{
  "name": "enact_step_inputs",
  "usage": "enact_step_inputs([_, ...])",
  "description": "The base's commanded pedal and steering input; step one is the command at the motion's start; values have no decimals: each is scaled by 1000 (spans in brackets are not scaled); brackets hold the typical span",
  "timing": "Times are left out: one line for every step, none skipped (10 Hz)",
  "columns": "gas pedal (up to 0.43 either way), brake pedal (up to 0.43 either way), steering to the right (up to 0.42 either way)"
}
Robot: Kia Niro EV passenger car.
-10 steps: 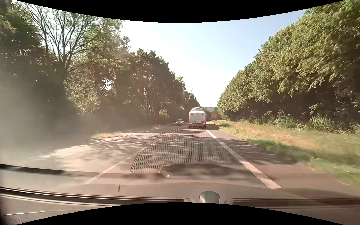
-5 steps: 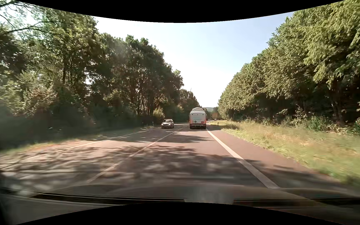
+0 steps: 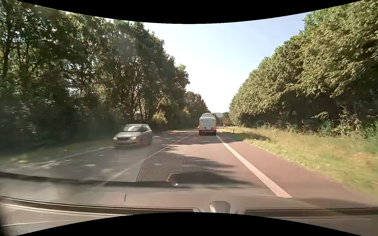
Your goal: Follow the waypoints while adhering to traffic rules and regulations
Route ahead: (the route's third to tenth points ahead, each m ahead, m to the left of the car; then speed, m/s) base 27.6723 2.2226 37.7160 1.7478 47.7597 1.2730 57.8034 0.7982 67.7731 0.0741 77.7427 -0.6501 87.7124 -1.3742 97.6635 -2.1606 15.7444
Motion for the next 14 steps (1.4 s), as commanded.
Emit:
enact_step_inputs([20,6,7])
enact_step_inputs([28,6,7])
enact_step_inputs([28,6,7])
enact_step_inputs([28,6,7])
enact_step_inputs([28,6,6])
enact_step_inputs([28,6,7])
enact_step_inputs([28,6,7])
enact_step_inputs([28,6,7])
enact_step_inputs([28,6,6])
enact_step_inputs([28,6,6])
enact_step_inputs([28,6,7])
enact_step_inputs([28,6,6])
enact_step_inputs([28,6,6])
enact_step_inputs([28,6,6])
